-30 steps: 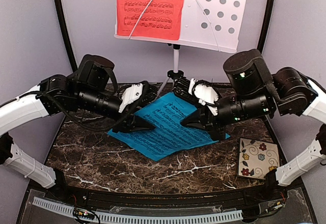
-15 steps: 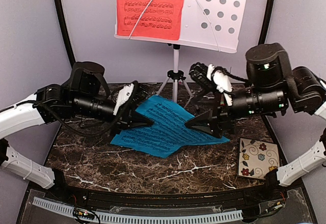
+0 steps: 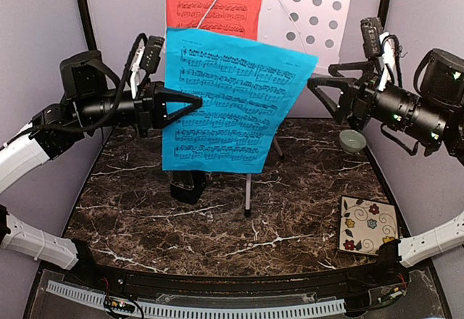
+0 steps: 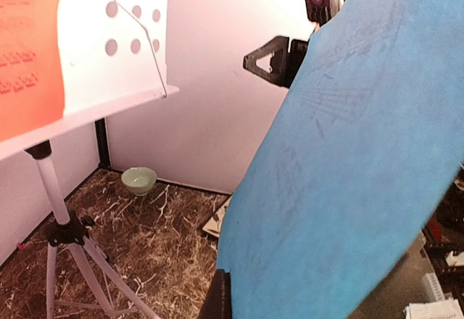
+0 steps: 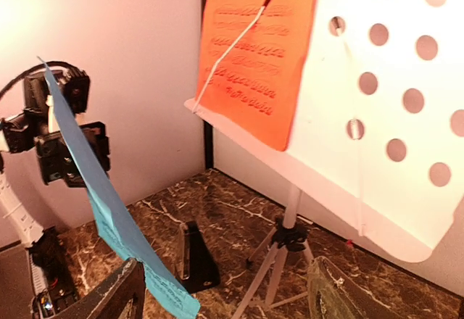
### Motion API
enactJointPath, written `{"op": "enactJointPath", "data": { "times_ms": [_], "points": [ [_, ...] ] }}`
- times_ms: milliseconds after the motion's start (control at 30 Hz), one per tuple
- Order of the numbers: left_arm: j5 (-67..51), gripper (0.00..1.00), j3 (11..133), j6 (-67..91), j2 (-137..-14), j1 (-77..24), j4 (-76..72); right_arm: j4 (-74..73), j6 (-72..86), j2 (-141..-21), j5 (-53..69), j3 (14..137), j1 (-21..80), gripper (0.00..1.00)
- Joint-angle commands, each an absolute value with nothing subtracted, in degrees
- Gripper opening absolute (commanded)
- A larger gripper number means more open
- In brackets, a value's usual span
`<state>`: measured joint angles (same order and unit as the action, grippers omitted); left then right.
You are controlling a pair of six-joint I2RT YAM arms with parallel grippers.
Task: Set up the instrument practice props
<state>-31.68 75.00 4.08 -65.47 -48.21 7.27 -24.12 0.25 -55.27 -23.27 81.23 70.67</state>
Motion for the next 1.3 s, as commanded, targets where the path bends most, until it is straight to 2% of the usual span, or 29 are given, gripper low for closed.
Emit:
{"op": "enactJointPath", "data": {
  "times_ms": [0,100,467,700,967,1200,1267],
  "points": [
    [-27.25,0.0,81.16,11.21,-65.08,-47.86,1.96,-17.92,-2.33,-58.72,-36.43,86.06,69.57,0.72],
    [-22.72,0.0,83.7,12.2,-64.63,-47.82,0.02,-17.21,-6.02,-62.82,-41.32,91.34,69.1,0.64],
    [-2.64,0.0,96.03,9.32,-67.75,-47.82,3.39,-20.18,-10.43,-77.85,-44.44,109.0,62.49,0.52],
    [-2.39,0.0,101.8,7.99,-71.44,-47.81,4.56,-21.36,-10.68,-84.43,-41.16,115.55,58.56,0.47],
    [-1.39,0.0,103.64,7.16,-72.81,-47.81,3.92,-20.8,-12.6,-88.54,-42.4,117.42,57.54,0.45],
    [-0.19,0.0,105.93,6.35,-73.99,-47.81,4.45,-19.16,-13.84,-89.45,-43.79,116.76,57.22,0.36],
    [-0.25,0.0,106.36,6.22,-74.24,-47.83,4.38,-18.59,-14.41,-89.79,-44.46,116.8,57.22,0.3]
  ]
}}
